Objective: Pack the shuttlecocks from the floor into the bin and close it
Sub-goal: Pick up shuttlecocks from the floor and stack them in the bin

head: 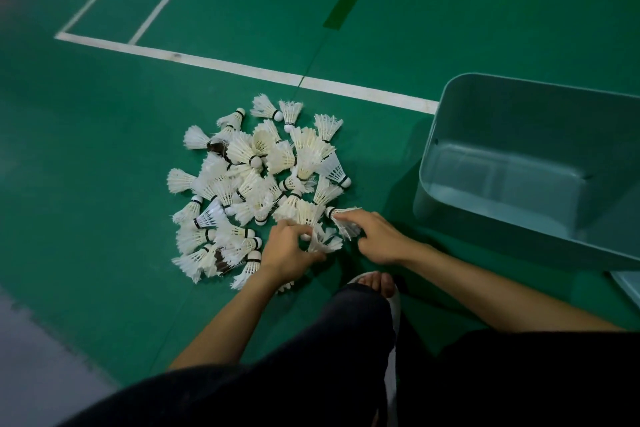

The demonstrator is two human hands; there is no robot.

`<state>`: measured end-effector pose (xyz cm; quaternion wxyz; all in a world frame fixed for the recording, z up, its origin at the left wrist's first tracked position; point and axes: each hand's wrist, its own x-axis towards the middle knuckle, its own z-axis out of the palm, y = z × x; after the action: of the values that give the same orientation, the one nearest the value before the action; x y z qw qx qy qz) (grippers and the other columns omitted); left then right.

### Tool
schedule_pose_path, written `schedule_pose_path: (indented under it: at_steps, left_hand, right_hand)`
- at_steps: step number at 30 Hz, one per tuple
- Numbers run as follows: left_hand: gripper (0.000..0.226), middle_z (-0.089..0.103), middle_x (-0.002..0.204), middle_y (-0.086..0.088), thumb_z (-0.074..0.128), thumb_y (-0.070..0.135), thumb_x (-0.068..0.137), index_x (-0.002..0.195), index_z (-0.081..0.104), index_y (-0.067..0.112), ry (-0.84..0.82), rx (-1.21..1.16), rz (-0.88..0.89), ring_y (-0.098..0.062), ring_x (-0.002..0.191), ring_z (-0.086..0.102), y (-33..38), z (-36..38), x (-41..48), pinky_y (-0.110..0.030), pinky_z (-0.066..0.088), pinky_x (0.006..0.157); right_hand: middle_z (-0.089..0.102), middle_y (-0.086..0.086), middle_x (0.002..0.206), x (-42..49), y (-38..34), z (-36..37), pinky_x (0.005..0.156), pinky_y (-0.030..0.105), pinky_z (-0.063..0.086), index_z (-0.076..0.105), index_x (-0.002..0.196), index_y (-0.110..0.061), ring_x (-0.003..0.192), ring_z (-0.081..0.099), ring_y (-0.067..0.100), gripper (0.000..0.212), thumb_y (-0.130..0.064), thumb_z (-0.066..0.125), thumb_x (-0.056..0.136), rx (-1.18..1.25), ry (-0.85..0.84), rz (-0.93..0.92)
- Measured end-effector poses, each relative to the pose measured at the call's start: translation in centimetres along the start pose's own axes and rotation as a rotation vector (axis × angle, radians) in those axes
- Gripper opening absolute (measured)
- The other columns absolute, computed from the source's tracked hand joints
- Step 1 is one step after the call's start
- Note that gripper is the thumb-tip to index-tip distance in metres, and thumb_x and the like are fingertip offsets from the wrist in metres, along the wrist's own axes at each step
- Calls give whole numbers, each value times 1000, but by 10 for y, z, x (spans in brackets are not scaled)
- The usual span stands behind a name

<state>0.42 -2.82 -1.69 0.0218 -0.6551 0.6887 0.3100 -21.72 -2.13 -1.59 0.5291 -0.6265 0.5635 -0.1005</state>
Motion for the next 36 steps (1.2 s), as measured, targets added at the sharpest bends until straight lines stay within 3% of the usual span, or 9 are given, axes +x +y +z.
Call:
schedule_pose_path:
  at_steps: [4,7,10,15,20,25,28,32,36]
  left_hand:
    - [31,67,105,-4,90,48,64,86,78,30,9,-93,-14,-8,85,59,11,9,14,-11,40,66]
    - [26,74,92,2,88,42,63,84,78,32,18,-193,-28,-7,77,67,18,15,14,-27,55,71]
    - [20,72,69,17,90,23,72,69,73,32,17,-287,20,5,62,64,26,8,0,-20,48,59]
    - [17,76,86,6,83,44,72,82,80,30,155,-420,118,-13,87,68,34,-14,-18,-38,55,78]
    - [31,62,102,-12,78,51,71,82,77,22,312,-475,252,10,93,48,80,-69,-28,-5,36,78]
    - [41,52,112,-5,73,61,71,88,75,24,267,-418,406,-15,109,53,146,-89,-9,-35,47,101]
    - [23,52,108,-1,72,57,73,82,70,36,259,-486,493,-16,108,53,184,-79,-4,-28,46,99]
    - [17,54,110,-2,76,50,72,85,70,39,279,-625,590,-17,106,59,233,-72,0,-28,50,95]
    - [23,56,110,-3,80,44,69,89,76,34,145,-498,660,-5,105,55,283,-55,23,-18,44,94]
  right_hand:
    - [54,15,149,4,-12,-3,111,38,41,57,144,-8,139,48,29,63,12,43,87,-9,59,8]
    - [62,15,140,1,-14,-5,110,38,44,66,135,-5,131,55,28,53,9,45,89,28,127,1]
    - [71,12,122,-6,-11,-2,102,41,51,74,122,-7,116,62,25,38,1,55,90,21,254,-67]
    - [67,7,79,-22,-43,-22,75,42,53,71,81,-6,84,53,21,14,-15,66,90,-367,453,-480]
    - [67,5,68,-39,-100,-77,60,38,50,72,74,-8,73,53,21,12,-10,66,84,-453,787,-717]
    - [76,-3,75,-92,-67,-154,64,22,54,79,79,-14,64,64,4,8,-7,75,76,101,1099,-464]
    - [71,-5,69,-120,-15,-194,61,22,53,68,70,-23,62,63,7,19,-6,78,73,325,1180,-51]
    - [68,9,69,-122,53,-223,50,28,54,70,73,-7,53,61,18,17,3,84,72,550,928,506]
    - [62,22,75,-90,94,-224,53,34,50,67,80,5,53,53,23,17,15,78,73,652,749,609]
